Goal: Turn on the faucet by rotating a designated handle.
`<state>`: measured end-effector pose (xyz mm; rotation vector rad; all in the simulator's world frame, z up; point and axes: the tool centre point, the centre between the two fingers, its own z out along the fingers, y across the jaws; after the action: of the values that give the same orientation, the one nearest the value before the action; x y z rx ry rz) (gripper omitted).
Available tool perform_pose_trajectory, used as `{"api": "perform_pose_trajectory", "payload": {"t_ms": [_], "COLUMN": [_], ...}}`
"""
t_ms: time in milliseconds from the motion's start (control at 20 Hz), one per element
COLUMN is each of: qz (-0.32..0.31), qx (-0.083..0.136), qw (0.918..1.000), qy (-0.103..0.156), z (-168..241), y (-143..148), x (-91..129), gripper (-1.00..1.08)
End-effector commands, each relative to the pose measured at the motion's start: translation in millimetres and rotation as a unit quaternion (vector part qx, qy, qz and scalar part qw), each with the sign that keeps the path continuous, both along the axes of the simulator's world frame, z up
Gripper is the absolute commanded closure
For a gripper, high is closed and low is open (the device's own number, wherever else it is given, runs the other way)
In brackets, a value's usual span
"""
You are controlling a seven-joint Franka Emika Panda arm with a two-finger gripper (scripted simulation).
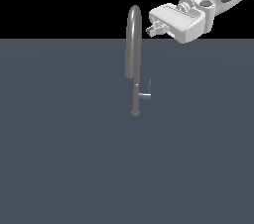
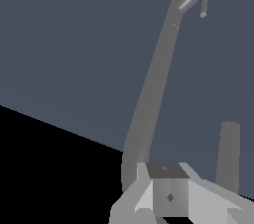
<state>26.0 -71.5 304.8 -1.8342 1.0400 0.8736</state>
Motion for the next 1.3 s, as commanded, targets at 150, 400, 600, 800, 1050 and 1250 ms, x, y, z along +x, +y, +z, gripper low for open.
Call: {"api": "perform_pose_trajectory", "payload": {"t_ms": [150,400,600,800,1050,1250], "qz": [-0.066,-0.126,-0.163,-0.191,-0.212,-0.217], "qx": [0.064,0.12,0.156,0.182,0.202,0.208], "qw": [0.9943,0.9797,0.9655,0.9525,0.9411,0.938], "qy": [0.053,0.1,0.13,0.152,0.169,0.173], "z": [-44.1,-86.5,-114.8,-136.2,-152.7,-157.1], "y": [-11.7,-18.2,-19.8,-19.3,-17.8,-16.7], "x": [17.6,27.7,31.6,33.3,33.9,33.9], "gripper": [1.08,1.08,1.08,1.08,1.08,1.08]}}
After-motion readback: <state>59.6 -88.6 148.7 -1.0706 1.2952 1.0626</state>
